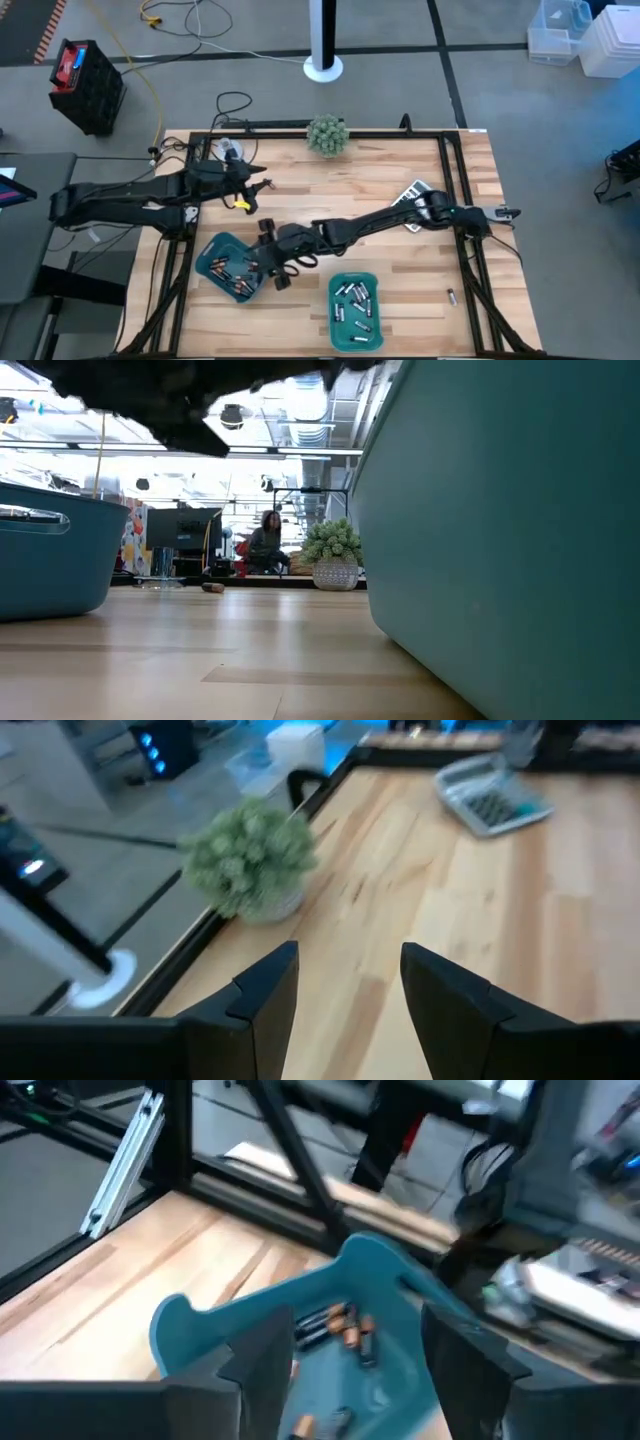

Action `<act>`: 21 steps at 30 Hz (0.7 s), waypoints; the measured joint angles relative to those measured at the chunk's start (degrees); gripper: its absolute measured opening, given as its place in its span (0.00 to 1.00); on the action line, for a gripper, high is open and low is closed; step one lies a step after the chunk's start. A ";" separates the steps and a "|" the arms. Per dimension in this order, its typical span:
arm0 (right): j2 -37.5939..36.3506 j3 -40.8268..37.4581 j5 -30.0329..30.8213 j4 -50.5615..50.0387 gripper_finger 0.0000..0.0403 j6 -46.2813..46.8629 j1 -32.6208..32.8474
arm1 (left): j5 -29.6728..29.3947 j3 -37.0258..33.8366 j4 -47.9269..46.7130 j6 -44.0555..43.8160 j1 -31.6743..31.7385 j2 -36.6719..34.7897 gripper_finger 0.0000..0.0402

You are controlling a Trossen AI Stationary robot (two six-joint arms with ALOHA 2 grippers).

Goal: Sort batteries
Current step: Put the black battery into the blue bin

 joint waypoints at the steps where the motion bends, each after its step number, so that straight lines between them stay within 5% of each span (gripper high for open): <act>1: -1.69 -1.56 0.54 0.39 0.56 -0.68 -0.01 | -0.53 0.00 -0.14 0.25 0.32 1.02 0.43; 14: -32.65 -43.91 9.93 20.06 0.48 2.80 -4.03 | 0.34 0.92 -0.92 4.08 6.16 13.94 0.40; 21: -48.94 -59.29 14.19 19.71 0.48 3.53 -4.66 | 2.44 13.10 -18.97 13.48 10.08 25.56 0.42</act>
